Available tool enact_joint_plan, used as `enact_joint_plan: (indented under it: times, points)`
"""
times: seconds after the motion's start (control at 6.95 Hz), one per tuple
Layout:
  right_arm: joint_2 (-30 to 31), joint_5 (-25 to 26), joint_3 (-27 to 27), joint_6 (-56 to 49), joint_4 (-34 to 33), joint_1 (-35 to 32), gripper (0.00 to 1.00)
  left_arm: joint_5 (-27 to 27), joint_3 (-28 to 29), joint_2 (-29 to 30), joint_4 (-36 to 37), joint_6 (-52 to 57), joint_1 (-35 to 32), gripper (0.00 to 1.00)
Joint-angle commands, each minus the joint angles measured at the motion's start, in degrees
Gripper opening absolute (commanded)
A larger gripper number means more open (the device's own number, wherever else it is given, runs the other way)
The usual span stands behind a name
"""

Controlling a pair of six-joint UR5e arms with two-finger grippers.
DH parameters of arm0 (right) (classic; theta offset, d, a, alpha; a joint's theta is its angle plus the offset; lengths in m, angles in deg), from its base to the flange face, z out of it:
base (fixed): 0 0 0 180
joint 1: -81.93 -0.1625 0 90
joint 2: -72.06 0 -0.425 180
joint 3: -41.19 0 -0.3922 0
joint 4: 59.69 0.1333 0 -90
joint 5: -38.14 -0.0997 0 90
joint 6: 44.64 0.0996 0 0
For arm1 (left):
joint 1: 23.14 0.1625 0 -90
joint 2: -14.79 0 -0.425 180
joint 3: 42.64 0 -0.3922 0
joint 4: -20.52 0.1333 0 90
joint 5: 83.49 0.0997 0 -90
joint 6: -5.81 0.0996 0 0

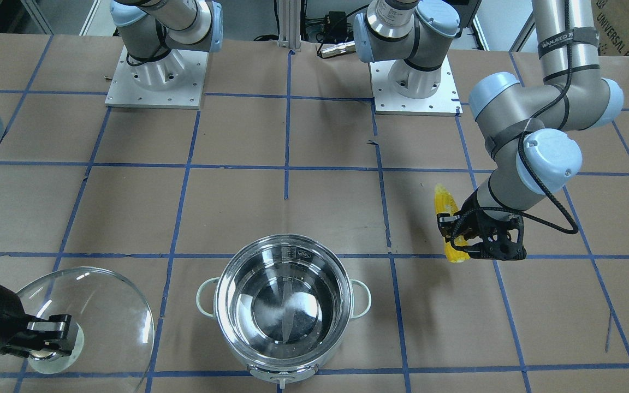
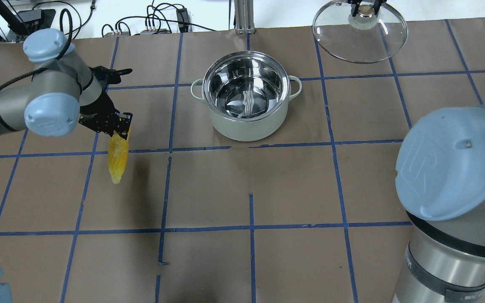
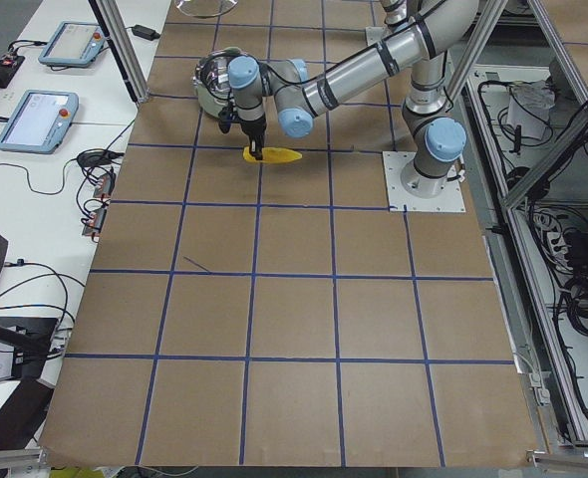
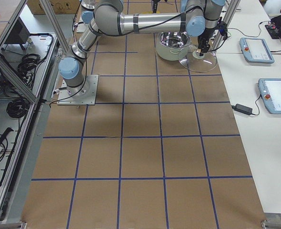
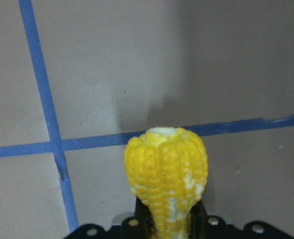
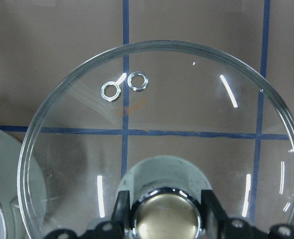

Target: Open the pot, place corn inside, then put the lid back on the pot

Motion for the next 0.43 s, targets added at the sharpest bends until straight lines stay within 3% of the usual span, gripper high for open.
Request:
enact_joint_plan:
  times: [0.0,0.29]
  points:
    - [0.02,0.01,0.08,0.0,0.0,-0.03,0.04,-6.54,14.52,4.86,-8.33,-13.05,-7.04,0.18]
    - [0.02,-0.07,0.0,0.09,0.0,-0.03,0.04,-8.73,28.14,12.14,-9.82,-24.98,-16.62,0.19]
